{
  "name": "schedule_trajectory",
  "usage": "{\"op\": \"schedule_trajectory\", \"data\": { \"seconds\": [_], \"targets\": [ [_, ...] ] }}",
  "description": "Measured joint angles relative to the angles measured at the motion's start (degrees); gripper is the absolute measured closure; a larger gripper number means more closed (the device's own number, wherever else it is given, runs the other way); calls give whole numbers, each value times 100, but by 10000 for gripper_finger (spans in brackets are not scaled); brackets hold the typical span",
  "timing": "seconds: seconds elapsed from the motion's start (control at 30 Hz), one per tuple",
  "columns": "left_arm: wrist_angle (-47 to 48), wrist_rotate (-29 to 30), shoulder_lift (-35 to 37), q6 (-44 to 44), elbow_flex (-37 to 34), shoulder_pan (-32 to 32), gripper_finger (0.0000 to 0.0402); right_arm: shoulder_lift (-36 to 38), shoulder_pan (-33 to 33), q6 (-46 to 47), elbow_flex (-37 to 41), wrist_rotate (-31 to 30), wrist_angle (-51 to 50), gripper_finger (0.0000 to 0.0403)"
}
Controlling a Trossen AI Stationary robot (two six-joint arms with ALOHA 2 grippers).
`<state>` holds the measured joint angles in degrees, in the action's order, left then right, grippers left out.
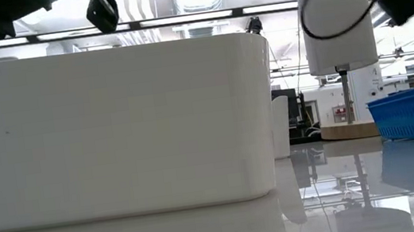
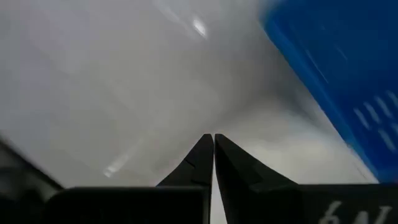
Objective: Stack baskets by color
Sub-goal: Stack the bottom right white bin on the top white bin
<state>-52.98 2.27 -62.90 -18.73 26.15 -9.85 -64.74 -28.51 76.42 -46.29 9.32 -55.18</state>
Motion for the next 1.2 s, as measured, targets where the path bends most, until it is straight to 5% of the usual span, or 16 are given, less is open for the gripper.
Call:
{"op": "schedule_trajectory", "data": {
  "seconds": [0.13,0.33,0.87,1.03,1.2],
  "targets": [
    [-3,4,106,487,-2,0,373,-465,-57,204,-478,132,-940,394],
    [-17,6,429,609,-1,2,373,-971,-247,249,-1099,118,-1029,375],
    [-4,10,950,768,-278,2,373,-1984,-588,807,-1146,118,-901,209],
    [0,10,937,768,-282,2,373,-2209,-584,812,-1131,98,-685,215],
    [-1,10,953,766,-282,2,373,-2392,-584,927,-1133,79,-465,268]
  ]
}}
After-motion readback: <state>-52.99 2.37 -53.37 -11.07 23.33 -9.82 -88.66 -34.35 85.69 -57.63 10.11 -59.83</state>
